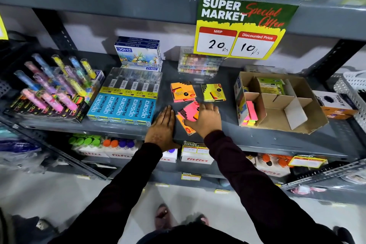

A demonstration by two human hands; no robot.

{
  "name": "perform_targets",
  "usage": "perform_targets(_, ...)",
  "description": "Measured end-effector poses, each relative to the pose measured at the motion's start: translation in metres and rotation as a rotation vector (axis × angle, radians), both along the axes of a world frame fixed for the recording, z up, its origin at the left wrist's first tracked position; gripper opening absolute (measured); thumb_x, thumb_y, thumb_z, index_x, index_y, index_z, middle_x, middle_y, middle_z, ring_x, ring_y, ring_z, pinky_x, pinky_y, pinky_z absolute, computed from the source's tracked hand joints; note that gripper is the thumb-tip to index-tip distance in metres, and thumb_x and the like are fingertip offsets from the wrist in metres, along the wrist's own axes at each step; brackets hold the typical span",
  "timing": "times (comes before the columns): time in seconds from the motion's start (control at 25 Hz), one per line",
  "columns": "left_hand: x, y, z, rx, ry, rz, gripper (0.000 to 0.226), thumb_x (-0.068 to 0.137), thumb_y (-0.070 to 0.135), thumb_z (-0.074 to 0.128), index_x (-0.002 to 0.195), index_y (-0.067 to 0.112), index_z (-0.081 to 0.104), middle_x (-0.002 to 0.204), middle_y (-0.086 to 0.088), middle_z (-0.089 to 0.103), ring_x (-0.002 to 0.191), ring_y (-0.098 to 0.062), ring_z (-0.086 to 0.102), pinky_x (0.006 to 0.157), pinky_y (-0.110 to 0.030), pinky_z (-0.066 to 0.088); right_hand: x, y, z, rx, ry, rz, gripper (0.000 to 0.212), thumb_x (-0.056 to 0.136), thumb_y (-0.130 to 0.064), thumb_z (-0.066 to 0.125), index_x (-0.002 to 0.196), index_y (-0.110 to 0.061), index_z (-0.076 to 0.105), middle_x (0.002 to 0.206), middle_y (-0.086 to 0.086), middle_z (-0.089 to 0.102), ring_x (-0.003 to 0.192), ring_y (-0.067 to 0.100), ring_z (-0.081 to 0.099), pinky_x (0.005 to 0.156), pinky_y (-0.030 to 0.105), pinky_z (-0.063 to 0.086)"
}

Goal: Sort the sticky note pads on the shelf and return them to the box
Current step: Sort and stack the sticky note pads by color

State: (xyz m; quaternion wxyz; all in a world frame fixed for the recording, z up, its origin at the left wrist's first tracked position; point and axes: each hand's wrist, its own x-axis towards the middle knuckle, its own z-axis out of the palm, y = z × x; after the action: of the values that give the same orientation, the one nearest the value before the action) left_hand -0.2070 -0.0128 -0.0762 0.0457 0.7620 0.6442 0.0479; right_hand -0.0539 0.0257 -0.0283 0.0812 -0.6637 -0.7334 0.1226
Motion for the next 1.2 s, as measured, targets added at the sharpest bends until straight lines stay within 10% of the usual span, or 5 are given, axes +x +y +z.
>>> perform_targets(0.88,-0.004,0.001,-0.004,-0.016,0.021,-0.013,0.124,0.061,0.061,0.071,0.143,-0.002,0.001,0.155,-0.018,-0.001,0.142,-0.028,0.001,0.115,-0.037,0.003,0.008,0.027,0.014,-0.087,-0.042,-0.156,0.083,0.072,-0.065,0.063,0.124,-0.002,0.053,0.141,0.023,0.041,0.133,0.042,0.036,0.106,0.047,0.038)
perform_targets(1.08,-0.001,0.005,-0.003,0.001,0.015,-0.024,0.065,0.092,0.036,0.038,0.134,-0.012,0.026,0.144,-0.029,0.029,0.132,-0.039,0.033,0.106,-0.045,0.031,-0.036,0.067,0.027,-0.076,0.044,-0.066,0.082,0.079,-0.063,0.058,0.130,0.000,0.050,0.143,0.024,0.041,0.131,0.037,0.041,0.109,0.039,0.036)
perform_targets(1.2,0.000,0.001,-0.004,0.031,0.038,-0.019,0.063,0.088,0.017,0.037,0.139,-0.009,0.010,0.151,-0.026,0.014,0.140,-0.035,0.014,0.114,-0.038,0.012,-0.050,0.076,0.024,-0.093,0.019,-0.045,0.081,0.077,-0.059,0.062,0.129,0.001,0.049,0.137,0.023,0.047,0.125,0.035,0.049,0.102,0.037,0.043)
